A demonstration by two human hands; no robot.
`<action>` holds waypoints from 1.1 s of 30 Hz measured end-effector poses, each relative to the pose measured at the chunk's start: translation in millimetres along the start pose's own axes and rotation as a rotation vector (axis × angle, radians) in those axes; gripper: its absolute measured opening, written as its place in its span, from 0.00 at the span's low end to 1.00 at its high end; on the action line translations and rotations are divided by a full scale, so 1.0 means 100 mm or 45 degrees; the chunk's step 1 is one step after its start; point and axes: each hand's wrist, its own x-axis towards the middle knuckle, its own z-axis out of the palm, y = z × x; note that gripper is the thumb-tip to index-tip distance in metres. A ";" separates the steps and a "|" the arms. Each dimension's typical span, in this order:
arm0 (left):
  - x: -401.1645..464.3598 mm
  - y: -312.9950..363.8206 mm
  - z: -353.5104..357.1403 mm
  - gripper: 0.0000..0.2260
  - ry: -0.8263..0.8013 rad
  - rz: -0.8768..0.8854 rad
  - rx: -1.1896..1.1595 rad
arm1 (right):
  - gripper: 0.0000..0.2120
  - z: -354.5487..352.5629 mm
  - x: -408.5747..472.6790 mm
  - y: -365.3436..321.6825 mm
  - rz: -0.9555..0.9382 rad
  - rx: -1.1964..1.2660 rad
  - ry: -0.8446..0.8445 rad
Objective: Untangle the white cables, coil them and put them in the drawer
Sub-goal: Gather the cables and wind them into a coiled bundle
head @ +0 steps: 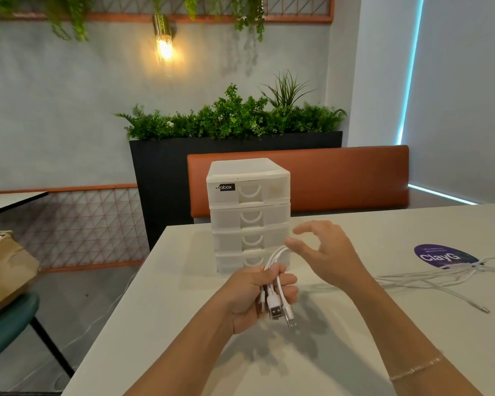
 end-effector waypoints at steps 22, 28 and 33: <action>0.06 -0.01 0.13 0.08 -0.043 0.186 -0.030 | 0.23 -0.24 -0.30 -0.01 0.532 0.825 -0.793; 0.09 -0.06 0.12 0.09 -0.056 0.187 0.109 | 0.23 -0.25 -0.27 0.01 0.551 0.843 -0.750; 0.12 -0.06 0.11 0.07 -0.037 0.195 0.134 | 0.17 -0.17 -0.30 0.00 0.564 0.821 -0.798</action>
